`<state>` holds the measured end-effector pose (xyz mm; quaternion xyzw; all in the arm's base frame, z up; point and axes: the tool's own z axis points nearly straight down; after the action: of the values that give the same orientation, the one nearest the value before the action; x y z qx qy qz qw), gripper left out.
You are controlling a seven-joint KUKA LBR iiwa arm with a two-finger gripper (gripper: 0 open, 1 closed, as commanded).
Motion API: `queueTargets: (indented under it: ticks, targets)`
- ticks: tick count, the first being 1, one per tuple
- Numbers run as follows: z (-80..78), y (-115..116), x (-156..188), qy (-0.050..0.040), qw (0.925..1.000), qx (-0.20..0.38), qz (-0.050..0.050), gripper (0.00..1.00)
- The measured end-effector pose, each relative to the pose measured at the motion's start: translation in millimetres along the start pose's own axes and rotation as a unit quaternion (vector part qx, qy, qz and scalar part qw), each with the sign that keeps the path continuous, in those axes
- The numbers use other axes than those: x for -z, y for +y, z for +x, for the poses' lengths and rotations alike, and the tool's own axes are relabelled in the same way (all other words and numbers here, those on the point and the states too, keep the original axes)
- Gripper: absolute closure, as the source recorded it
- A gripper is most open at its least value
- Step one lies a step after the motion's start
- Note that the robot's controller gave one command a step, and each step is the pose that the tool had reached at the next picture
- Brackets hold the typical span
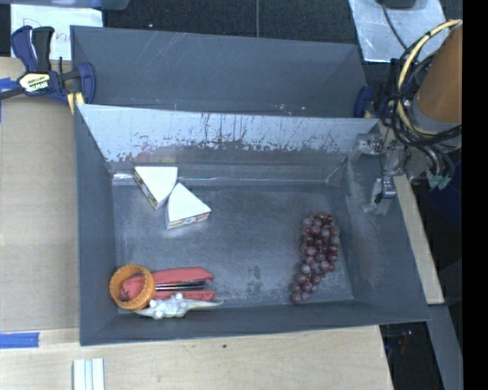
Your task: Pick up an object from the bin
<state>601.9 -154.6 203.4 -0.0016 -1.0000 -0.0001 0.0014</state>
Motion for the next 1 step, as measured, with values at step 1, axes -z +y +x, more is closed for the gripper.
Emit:
queueTargets:
  ticks: [1]
  targets:
    - [-1.8, 0.5, 3.9, -0.0037, 1.0000, 0.001, 0.001, 0.00]
